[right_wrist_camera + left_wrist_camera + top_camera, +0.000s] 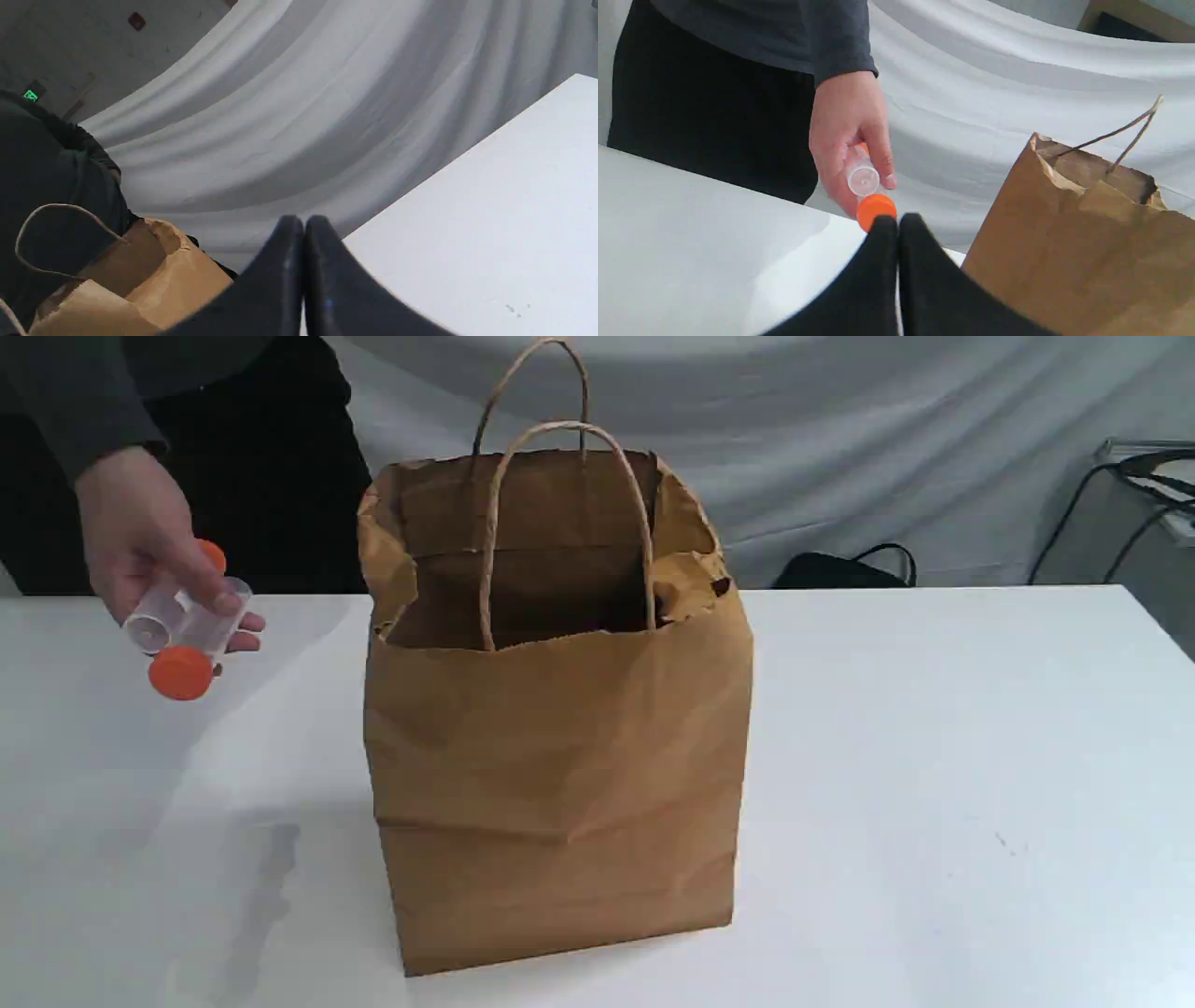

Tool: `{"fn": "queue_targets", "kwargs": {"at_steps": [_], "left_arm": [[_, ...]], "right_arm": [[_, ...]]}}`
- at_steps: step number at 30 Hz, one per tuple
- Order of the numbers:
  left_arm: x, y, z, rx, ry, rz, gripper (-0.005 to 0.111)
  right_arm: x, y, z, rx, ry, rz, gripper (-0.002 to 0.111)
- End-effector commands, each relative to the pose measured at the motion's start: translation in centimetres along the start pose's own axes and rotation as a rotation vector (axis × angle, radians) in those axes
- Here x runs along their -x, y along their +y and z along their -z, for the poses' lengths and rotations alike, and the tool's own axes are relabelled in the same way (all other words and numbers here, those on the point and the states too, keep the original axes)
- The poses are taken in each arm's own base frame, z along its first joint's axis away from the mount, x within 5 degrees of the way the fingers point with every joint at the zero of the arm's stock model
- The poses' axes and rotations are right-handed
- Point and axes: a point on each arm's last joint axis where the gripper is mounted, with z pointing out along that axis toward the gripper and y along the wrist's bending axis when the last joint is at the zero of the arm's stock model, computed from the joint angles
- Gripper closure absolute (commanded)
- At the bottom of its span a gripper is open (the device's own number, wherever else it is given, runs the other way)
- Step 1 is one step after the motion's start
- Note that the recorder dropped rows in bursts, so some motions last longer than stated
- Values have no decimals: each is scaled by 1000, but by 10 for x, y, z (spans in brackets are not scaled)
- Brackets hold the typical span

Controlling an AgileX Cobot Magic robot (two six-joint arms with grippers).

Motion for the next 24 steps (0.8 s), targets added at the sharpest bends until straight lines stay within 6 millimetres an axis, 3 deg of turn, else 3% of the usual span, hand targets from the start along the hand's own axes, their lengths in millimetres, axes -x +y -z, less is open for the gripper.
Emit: {"fn": "queue_targets", "kwargs": {"at_steps": [1, 11, 19, 24], "left_arm": [[0, 0, 0, -1, -10, 14, 107], [0, 0, 0, -1, -10, 8, 107], [0, 0, 0, -1, -10, 8, 107], [0, 0, 0, -1, -10, 8, 107]], "right_arm": [[0, -1, 0, -4, -9, -18, 108], [-4, -1, 0, -7, 42, -16, 108], [47, 44, 8, 97, -99, 266, 108], [83, 79, -16, 82, -37, 424, 108]]}}
